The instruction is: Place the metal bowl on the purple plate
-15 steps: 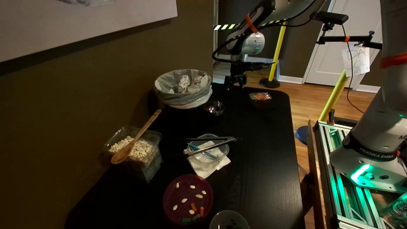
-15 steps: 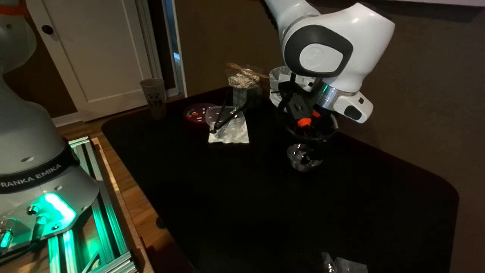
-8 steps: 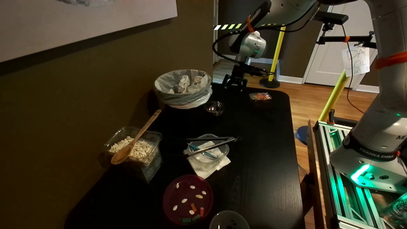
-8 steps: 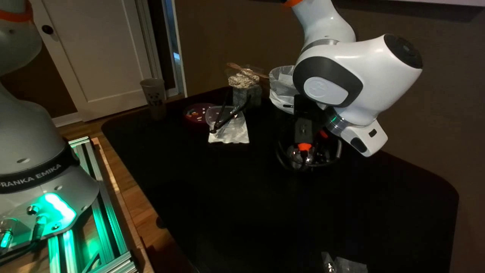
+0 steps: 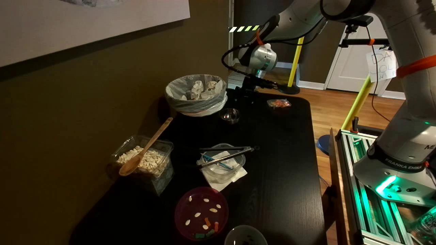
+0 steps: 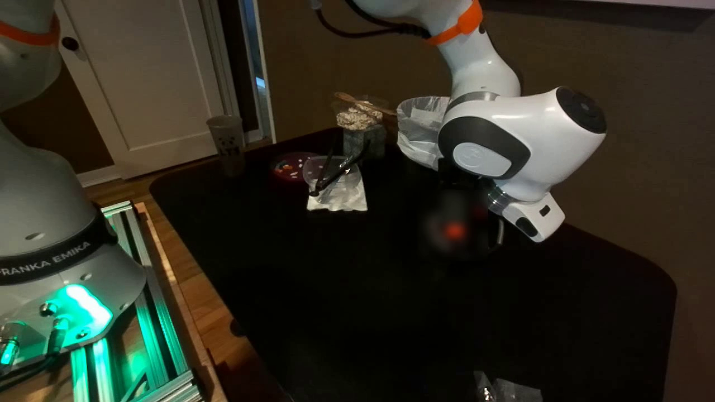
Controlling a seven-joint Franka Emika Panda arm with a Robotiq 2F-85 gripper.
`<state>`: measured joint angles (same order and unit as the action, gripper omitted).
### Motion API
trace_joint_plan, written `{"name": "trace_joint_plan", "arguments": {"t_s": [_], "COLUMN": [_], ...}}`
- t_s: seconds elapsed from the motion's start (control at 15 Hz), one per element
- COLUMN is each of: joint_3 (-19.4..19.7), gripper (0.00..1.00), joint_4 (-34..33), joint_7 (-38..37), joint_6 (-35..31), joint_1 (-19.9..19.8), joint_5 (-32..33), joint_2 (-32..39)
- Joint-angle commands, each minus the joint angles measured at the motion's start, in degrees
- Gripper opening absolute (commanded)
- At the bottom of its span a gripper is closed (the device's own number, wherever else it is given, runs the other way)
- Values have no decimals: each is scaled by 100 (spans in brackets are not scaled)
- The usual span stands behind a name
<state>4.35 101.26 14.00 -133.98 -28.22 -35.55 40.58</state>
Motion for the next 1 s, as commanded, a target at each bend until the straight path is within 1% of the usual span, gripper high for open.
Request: {"name": "trace_joint_plan", "arguments": {"t_s": [0.0, 0.07, 0.13, 0.2, 0.33, 0.4, 0.47, 0.53, 0.6, 0.67, 0.8, 0.87, 0.93], "joint_3": [-37, -43, -47, -55, -65, -69, -71, -75, -77, -81, -86, -88, -94], "gripper": [100, 100, 97, 90, 85, 79, 82, 77, 76, 72, 70, 62, 65], "joint_4": [-456, -525, -590, -658, -773, -826, -868, -913, -951, -982, -1050, -1082, -1115], "joint_7": [-14, -26, -33, -36, -42, -44, -48, -52, -55, -55, -61, -67, -65], "joint_6": [25, 33, 43, 67, 97, 112, 131, 155, 175, 202, 275, 320, 391], "joint_1": [-6, -7, -9, -22, -44, -53, -60, -65, -68, -73, -85, -95, -112], "joint_5": [70, 92, 111, 122, 134, 141, 151, 163, 176, 191, 227, 236, 242], "joint_2": [413, 478, 537, 593, 685, 725, 759, 792, 823, 848, 892, 912, 926]}}
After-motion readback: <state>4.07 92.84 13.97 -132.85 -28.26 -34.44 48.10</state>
